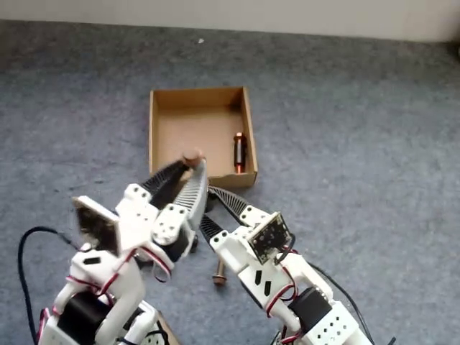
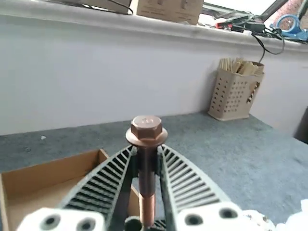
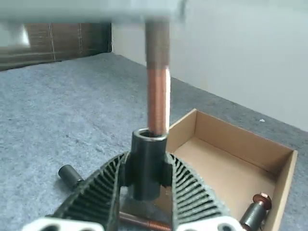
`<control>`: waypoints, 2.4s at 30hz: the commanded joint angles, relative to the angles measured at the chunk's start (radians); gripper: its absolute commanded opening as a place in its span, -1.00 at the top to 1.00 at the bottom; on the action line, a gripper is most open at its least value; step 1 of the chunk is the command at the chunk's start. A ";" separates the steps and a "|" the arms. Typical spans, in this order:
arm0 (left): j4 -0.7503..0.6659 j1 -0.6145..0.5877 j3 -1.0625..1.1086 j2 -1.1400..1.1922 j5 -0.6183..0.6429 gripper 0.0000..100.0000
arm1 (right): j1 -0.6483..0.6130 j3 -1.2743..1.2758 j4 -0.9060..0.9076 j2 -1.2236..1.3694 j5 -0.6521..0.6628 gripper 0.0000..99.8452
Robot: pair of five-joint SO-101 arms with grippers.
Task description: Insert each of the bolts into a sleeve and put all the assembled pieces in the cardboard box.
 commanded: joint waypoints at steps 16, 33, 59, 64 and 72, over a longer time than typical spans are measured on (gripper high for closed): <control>-0.005 -0.067 -0.002 -0.021 -0.012 0.99 | 0.031 0.154 -0.036 -0.031 -0.009 0.99; -0.002 -0.073 0.008 -0.019 -0.014 0.99 | 0.031 0.154 -0.038 -0.033 -0.011 0.99; 0.077 -0.071 0.056 -0.021 -0.058 0.67 | 0.039 0.153 -0.022 -0.110 -0.011 0.99; 0.077 -0.074 0.050 -0.021 -0.058 0.67 | 0.039 0.153 -0.022 -0.108 -0.012 0.99; 0.245 -0.076 -0.094 -0.021 -0.117 0.68 | 0.067 0.153 0.053 -0.108 -0.012 0.99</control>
